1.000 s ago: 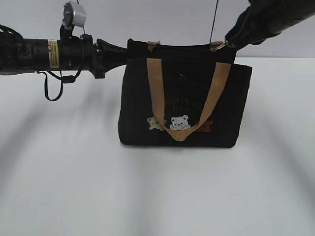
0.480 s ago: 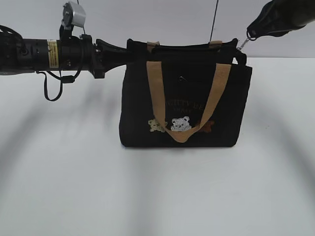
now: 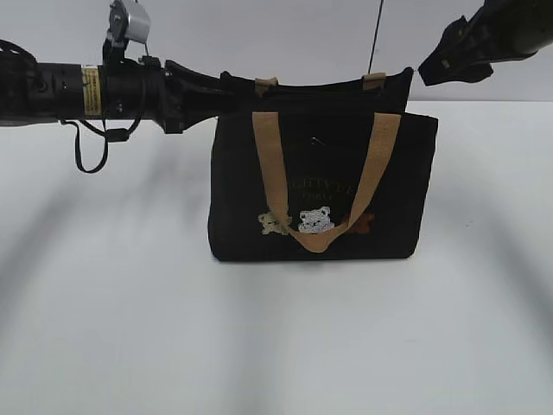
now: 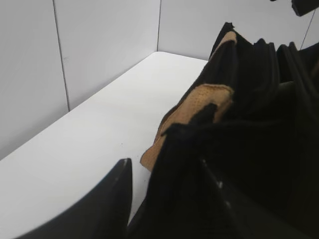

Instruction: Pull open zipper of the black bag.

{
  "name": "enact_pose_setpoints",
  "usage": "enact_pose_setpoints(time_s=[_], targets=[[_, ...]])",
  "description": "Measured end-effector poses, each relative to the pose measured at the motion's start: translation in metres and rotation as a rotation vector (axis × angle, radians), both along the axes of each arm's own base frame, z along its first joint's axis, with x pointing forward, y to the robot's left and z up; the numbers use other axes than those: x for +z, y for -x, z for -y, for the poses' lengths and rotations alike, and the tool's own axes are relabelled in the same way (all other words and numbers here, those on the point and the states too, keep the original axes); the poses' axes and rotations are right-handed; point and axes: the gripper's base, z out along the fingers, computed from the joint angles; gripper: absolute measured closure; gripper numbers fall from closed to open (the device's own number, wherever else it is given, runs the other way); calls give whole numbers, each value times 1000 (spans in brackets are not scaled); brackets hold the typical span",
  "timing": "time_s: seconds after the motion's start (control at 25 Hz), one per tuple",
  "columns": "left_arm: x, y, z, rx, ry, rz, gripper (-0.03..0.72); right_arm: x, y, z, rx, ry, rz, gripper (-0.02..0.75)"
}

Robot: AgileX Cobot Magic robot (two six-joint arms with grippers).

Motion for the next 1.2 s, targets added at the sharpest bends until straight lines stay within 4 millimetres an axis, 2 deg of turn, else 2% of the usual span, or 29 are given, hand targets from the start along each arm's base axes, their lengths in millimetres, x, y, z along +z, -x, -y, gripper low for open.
enact_pose_setpoints(time_s=[0.2,0.36,0.48,0.6,0.76,0.84,1.0,1.12,1.2], targets=[[25,4,-6,61,-150,-13,338,0,0,0,0,0,0,279],[41,6,-17,175,-281,-57,338,0,0,0,0,0,-1,276],[54,3,-27,335,-316,-102,338,1,1,0,1,0,2,276],[64,-7,-44,609,-284,-176,337,8,4,0,2,-3,19,276],[68,-20,-75,1032,-219,-226,331,20,11,2,2,-6,47,276],[69,-22,-87,1191,-172,-248,312,24,15,3,6,-7,48,276],[65,-19,-100,1337,-203,-302,277,28,21,3,2,-20,18,276],[53,-10,-108,1433,-308,-442,270,30,26,4,-19,-31,-5,276],[44,-1,-109,1431,-378,-574,269,33,29,4,-27,-39,-10,276]])
